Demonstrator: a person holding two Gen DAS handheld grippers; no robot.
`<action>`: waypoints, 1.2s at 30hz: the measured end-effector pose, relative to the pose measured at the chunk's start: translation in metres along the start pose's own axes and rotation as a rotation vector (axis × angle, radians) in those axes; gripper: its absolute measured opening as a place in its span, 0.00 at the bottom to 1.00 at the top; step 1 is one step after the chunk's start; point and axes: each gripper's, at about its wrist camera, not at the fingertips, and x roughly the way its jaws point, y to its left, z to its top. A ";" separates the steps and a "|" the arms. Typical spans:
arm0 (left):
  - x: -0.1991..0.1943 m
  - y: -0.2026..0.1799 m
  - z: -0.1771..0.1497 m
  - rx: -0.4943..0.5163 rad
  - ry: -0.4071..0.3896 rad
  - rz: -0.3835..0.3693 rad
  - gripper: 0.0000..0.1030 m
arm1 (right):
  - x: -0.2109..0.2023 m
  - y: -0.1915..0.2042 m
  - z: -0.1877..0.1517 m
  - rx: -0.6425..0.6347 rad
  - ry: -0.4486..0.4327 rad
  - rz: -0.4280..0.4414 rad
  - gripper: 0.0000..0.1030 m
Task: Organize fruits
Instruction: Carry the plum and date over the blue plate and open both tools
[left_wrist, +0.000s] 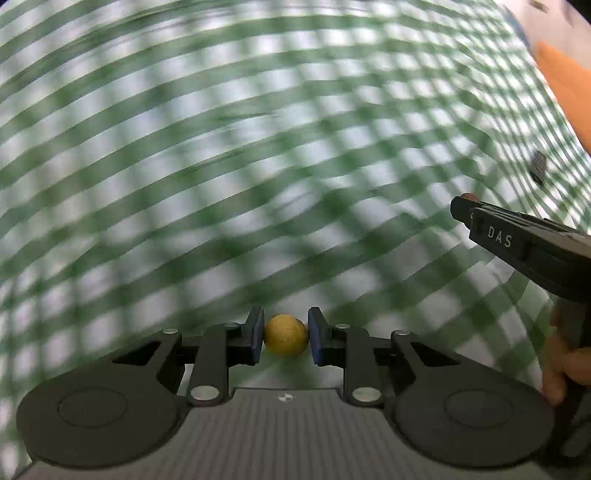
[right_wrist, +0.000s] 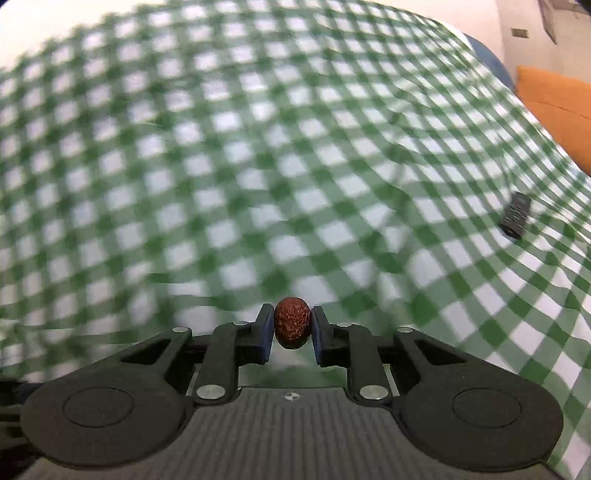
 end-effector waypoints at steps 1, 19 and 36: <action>-0.017 0.018 -0.010 -0.024 0.000 0.038 0.27 | -0.008 0.017 -0.001 -0.028 -0.002 0.035 0.22; -0.131 0.169 -0.149 -0.257 0.079 0.153 0.49 | -0.129 0.207 -0.114 -0.435 0.366 0.781 0.31; -0.349 0.175 -0.162 -0.277 -0.079 0.373 1.00 | -0.262 0.238 -0.072 -0.336 0.226 0.318 0.97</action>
